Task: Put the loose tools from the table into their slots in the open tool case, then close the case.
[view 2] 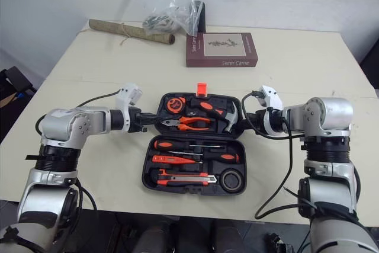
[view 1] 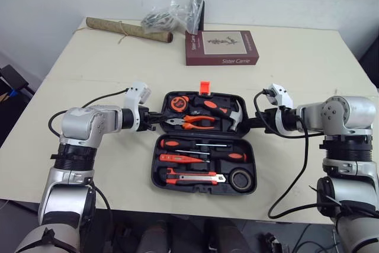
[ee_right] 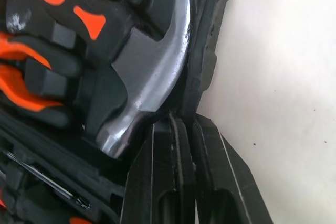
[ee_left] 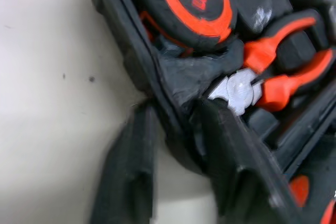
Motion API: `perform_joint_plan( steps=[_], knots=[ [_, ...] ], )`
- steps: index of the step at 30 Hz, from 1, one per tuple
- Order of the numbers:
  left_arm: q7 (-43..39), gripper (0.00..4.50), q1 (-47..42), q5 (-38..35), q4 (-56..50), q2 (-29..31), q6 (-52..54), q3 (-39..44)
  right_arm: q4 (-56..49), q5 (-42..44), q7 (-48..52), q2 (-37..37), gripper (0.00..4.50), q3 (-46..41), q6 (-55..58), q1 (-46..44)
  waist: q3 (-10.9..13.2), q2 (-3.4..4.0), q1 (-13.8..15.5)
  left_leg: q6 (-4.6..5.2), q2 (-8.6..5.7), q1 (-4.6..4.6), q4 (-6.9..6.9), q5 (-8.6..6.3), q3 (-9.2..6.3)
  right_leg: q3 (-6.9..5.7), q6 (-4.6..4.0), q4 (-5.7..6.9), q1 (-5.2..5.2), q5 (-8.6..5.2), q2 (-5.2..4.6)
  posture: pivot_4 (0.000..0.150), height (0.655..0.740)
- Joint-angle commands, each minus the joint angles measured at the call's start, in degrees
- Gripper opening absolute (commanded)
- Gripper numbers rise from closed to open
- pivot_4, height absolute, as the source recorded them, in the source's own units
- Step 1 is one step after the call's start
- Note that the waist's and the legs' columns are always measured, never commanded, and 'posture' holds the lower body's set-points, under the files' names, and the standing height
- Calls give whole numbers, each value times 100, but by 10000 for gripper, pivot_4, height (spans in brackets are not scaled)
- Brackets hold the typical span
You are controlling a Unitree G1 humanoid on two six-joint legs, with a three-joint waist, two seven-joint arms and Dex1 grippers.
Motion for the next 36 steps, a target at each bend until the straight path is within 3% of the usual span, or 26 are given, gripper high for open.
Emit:
perform_joint_plan(
  steps=[1,8,12,17,23,24,27,30,32,36],
  knots=[
    [-23,231,199,41,-9,-180,-574,158,-487,80,-72,305,0,-305,-850,361,-13,-17,-8,-2,1,1,0,1,1,1,0,1,1,0,0,1500,7400],
    [-818,231,751,243,-71,-430,-4052,790,-1726,95,549,609,0,-572,-3886,1405,14,10,-16,-18,5,-29,-14,13,10,1,1,2,-43,1,9,1500,7400],
    [-969,231,1016,467,154,-462,-5397,904,-1931,-993,1260,228,0,166,-6801,2250,21,16,-5,-18,2,-66,-17,14,15,-2,2,3,-85,1,9,1500,7400],
    [-1103,231,1345,1227,667,-393,-7699,727,-1120,-2060,1619,-126,0,777,-9918,3018,21,16,-9,-3,-3,-90,-2,20,25,1,15,6,-107,8,5,1500,7400],
    [-1261,231,1893,1768,1079,-295,-9402,488,516,-3180,667,-175,0,940,-12383,3156,21,16,-21,0,0,-67,-2,22,30,5,15,14,-92,9,1,1500,7400],
    [-1255,3744,1976,1828,1099,-272,-9628,471,689,-3261,600,-214,0,983,-12547,3149,21,16,-22,1,1,-57,-4,21,30,4,15,12,-80,9,0,1500,7400],
    [-1215,15588,2601,1825,785,-106,-9941,587,753,-2903,825,-307,12586,996,-12517,3373,18,17,-21,5,2,7,-24,17,28,3,14,-10,-10,8,-1,1500,7400],
    [-1288,29637,3490,1271,391,337,-9597,1217,325,-2799,747,-682,28164,705,-12693,3784,18,20,-39,7,7,10,-25,14,21,3,13,-13,-4,7,-2,1500,7400],
    [-1445,30007,3868,1018,309,638,-9284,1451,71,-2529,851,-937,38548,524,-12542,4094,20,22,-26,4,15,8,-27,13,15,-1,10,-14,-6,6,1,1500,7400],
    [-1795,30007,3910,523,359,1080,-8680,1712,-673,-1424,1607,-1555,38548,190,-11463,4861,25,35,48,4,9,10,-15,14,9,-5,7,-20,2,4,-7,1500,7400]
  ],
)
